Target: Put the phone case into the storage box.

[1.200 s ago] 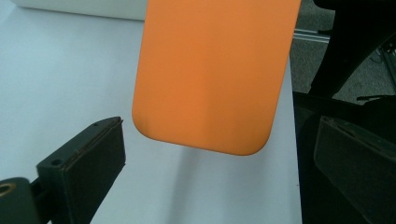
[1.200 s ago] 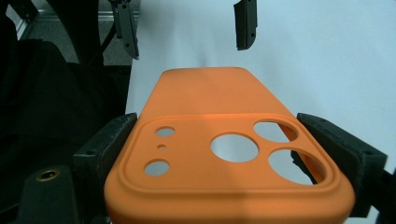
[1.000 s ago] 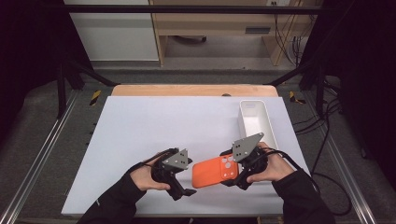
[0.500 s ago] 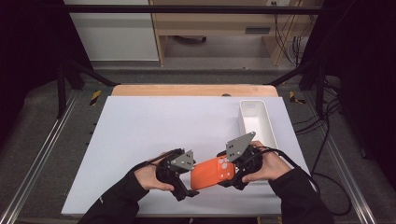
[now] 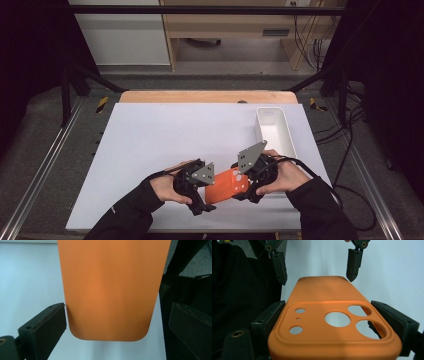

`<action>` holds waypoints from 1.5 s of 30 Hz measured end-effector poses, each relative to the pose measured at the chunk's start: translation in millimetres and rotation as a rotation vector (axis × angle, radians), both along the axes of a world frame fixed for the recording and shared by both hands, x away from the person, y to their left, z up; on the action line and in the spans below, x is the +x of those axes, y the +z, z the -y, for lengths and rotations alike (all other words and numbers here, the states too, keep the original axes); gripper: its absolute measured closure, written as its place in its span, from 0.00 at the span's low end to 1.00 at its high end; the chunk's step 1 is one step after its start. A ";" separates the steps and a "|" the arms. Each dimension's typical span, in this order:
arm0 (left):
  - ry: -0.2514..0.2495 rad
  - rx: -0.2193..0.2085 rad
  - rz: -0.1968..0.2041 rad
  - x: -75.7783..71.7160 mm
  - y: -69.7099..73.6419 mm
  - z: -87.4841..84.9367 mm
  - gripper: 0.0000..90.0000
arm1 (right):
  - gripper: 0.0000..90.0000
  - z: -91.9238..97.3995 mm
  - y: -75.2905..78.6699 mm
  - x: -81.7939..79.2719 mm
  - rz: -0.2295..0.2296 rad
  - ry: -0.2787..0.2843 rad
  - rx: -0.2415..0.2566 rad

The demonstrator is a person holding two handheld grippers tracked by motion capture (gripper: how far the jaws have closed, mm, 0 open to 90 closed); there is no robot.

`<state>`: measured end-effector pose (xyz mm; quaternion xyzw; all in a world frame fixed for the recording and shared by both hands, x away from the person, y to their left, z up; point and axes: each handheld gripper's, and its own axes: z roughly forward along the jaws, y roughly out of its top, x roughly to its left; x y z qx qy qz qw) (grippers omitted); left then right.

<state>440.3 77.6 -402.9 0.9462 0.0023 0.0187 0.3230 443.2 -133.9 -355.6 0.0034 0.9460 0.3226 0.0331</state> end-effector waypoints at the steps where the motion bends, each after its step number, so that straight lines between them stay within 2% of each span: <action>1: -0.001 0.008 0.000 0.2 -0.5 1.0 0.01 | 0.18 -0.6 0.2 0.2 0.001 -0.001 -0.002; 4: -0.004 0.030 0.007 1.0 -1.7 3.4 0.01 | 0.18 -3.8 0.5 0.9 -0.002 0.002 -0.006; 10: -0.011 0.041 0.003 1.4 -1.5 7.8 0.01 | 0.18 -9.3 -1.9 0.7 -0.005 0.005 -0.034; 18: -0.005 0.087 0.008 2.2 -3.2 17.6 0.01 | 0.18 -11.2 -3.8 1.0 -0.012 0.003 -0.060; 26: -0.002 0.113 0.015 2.3 -4.3 25.3 0.01 | 0.18 -12.7 -4.5 1.3 -0.011 0.002 -0.070; 31: -0.015 0.130 0.042 0.7 -3.2 30.6 0.03 | 0.18 -14.5 -7.0 1.4 -0.012 0.005 -0.077; 37: -0.022 0.163 0.043 1.2 -2.4 34.2 0.05 | 0.18 -15.0 -7.1 0.4 -0.009 0.001 -0.075; 43: -0.022 0.160 0.042 -0.1 -2.7 38.3 0.08 | 0.18 -15.9 -8.4 0.7 -0.001 0.006 -0.076; 45: -0.029 0.171 0.046 -0.7 -2.6 39.9 0.10 | 0.18 -16.3 -8.8 0.5 -0.003 0.013 -0.080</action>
